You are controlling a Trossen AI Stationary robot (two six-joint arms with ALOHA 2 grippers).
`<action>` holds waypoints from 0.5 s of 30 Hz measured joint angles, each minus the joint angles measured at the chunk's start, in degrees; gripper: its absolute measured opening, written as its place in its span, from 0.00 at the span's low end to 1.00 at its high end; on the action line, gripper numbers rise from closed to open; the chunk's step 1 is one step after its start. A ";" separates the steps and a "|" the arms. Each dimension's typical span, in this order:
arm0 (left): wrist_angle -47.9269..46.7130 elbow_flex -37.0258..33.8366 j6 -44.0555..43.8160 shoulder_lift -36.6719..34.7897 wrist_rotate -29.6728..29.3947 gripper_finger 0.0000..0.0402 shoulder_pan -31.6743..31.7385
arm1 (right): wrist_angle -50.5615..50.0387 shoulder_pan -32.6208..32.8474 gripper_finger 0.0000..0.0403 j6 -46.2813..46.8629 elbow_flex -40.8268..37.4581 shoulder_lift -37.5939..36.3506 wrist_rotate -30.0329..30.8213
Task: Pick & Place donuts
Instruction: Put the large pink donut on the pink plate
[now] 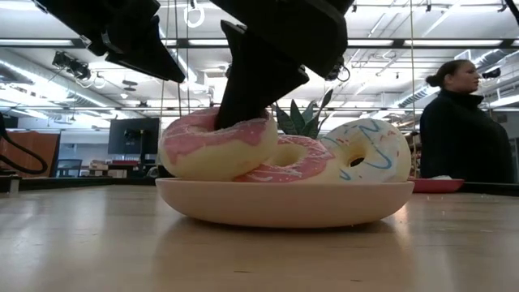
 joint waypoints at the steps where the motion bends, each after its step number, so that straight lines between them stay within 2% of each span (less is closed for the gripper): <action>1: 0.00 0.00 0.00 0.00 0.00 0.59 0.00 | 0.01 0.00 0.12 -0.01 0.00 0.00 0.05; 15: 0.01 0.00 0.00 0.00 0.00 0.59 0.00 | -1.26 0.02 0.41 -0.04 0.00 -0.55 0.12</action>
